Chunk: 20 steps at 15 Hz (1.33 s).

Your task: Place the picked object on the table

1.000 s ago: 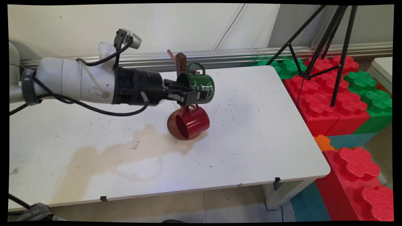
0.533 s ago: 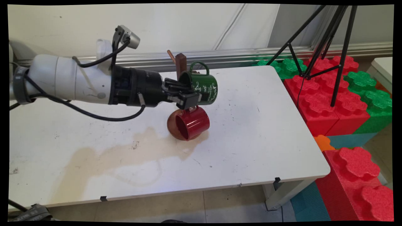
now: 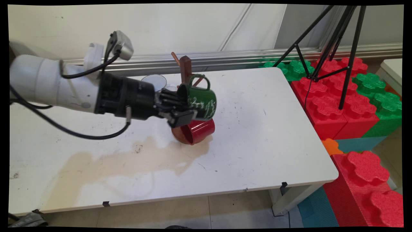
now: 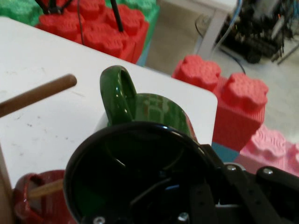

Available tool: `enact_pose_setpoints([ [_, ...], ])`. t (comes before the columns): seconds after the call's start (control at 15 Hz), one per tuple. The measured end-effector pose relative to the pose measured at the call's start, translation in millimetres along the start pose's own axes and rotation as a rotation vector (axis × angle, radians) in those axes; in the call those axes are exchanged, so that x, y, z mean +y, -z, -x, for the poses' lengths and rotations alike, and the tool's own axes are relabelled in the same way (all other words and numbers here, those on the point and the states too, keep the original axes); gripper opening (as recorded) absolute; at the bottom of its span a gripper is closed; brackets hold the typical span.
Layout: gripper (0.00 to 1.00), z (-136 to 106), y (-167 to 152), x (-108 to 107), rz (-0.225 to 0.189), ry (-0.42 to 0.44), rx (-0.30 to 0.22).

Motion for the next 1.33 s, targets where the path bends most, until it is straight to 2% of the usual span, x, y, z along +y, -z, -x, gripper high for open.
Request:
enact_pose_setpoints([
  [0.33, 0.00, 0.2, 28.3, -5.1, 0.019, -0.083, -0.080],
  [0.73, 0.00, 5.5, 71.8, -18.7, 0.033, -0.194, -0.202],
  [0.93, 0.00, 10.0, 94.7, -29.1, 0.015, -0.239, -0.272],
  [1.33, 0.00, 8.9, 121.2, -53.6, -0.047, -0.309, -0.369],
])
